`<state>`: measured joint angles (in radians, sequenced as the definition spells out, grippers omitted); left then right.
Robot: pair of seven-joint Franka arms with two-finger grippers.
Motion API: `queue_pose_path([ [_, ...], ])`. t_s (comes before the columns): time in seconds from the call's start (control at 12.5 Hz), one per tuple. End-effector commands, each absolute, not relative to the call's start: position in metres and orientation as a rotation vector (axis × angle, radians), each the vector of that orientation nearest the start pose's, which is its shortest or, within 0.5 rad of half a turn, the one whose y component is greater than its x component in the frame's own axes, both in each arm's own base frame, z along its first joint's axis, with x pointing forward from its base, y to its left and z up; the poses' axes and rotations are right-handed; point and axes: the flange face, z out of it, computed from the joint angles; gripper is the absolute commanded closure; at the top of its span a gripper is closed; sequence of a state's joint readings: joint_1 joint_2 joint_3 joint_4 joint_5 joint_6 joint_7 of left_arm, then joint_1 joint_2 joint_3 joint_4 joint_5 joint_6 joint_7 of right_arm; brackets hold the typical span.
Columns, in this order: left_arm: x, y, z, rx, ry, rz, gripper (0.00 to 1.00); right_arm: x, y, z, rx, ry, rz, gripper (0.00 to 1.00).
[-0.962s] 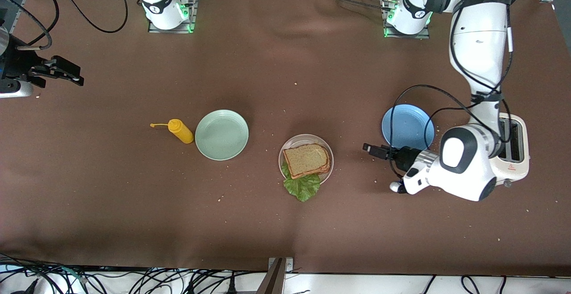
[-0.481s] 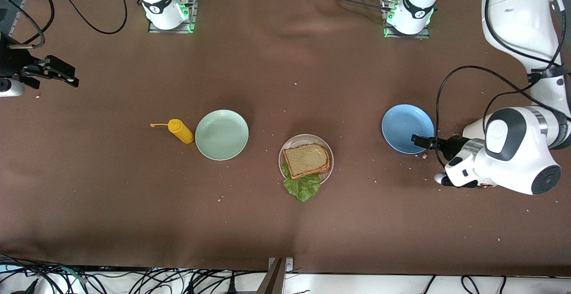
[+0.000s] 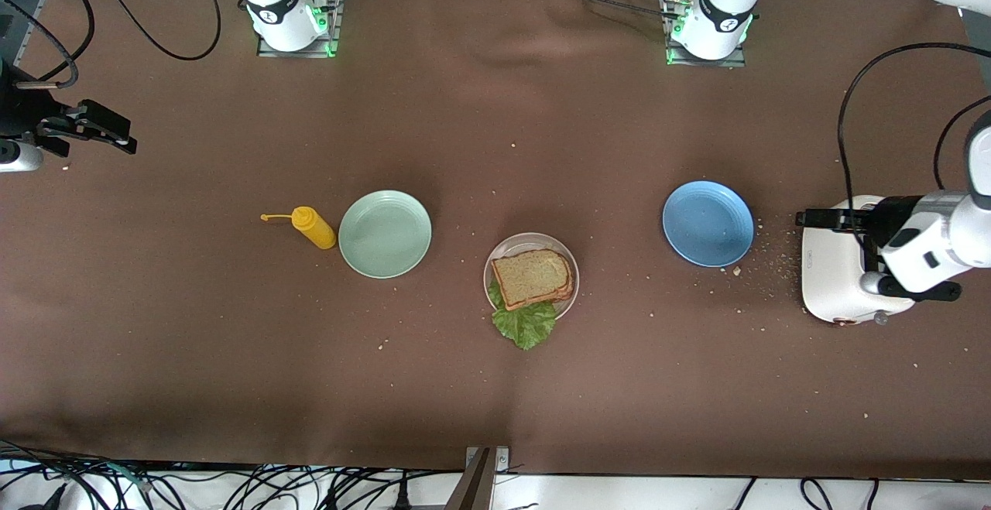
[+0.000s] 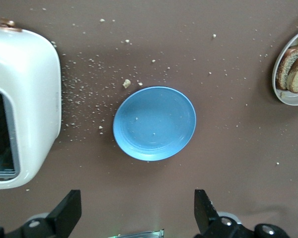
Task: Make sandwich in beige plate with both arms
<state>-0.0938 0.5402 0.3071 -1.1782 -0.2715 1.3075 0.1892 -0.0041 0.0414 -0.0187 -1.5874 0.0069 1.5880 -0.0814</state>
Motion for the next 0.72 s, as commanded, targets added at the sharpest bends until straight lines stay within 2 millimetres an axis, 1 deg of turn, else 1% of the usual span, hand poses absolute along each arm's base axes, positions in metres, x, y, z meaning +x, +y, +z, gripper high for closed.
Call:
queue_pose_path([
  [0.0, 0.654, 0.069, 0.474, -3.226, 0.023, 0.579, 0.00, 0.570, -0.015, 0.599, -3.135, -0.086, 0.062, 0.00],
  [0.08, 0.657, 0.065, 0.475, -3.211, 0.018, 0.551, 0.00, 0.569, -0.016, 0.599, -3.135, -0.084, 0.065, 0.00],
  [0.16, 0.658, 0.055, 0.475, -3.204, 0.032, 0.546, 0.00, 0.569, -0.016, 0.599, -3.134, -0.086, 0.064, 0.00],
  [0.24, 0.659, 0.038, 0.488, -3.173, 0.069, 0.511, 0.00, 0.569, -0.017, 0.598, -3.133, -0.084, 0.069, 0.00],
  [0.32, 0.662, 0.030, 0.500, -3.091, 0.071, 0.397, 0.00, 0.569, -0.017, 0.598, -3.133, -0.084, 0.069, 0.00],
  [0.4, 0.658, 0.012, 0.513, -3.067, 0.095, 0.289, 0.00, 0.569, -0.017, 0.599, -3.133, -0.086, 0.067, 0.00],
  [0.48, 0.644, 0.005, 0.512, -3.071, 0.086, 0.269, 0.00, 0.569, -0.017, 0.599, -3.134, -0.082, 0.069, 0.00],
  [0.56, 0.626, 0.008, 0.520, -3.079, 0.083, 0.194, 0.00, 0.569, -0.016, 0.599, -3.133, -0.084, 0.069, 0.00],
  [0.64, 0.609, 0.012, 0.534, -3.076, 0.095, 0.109, 0.00, 0.569, -0.016, 0.599, -3.133, -0.084, 0.069, 0.00],
])
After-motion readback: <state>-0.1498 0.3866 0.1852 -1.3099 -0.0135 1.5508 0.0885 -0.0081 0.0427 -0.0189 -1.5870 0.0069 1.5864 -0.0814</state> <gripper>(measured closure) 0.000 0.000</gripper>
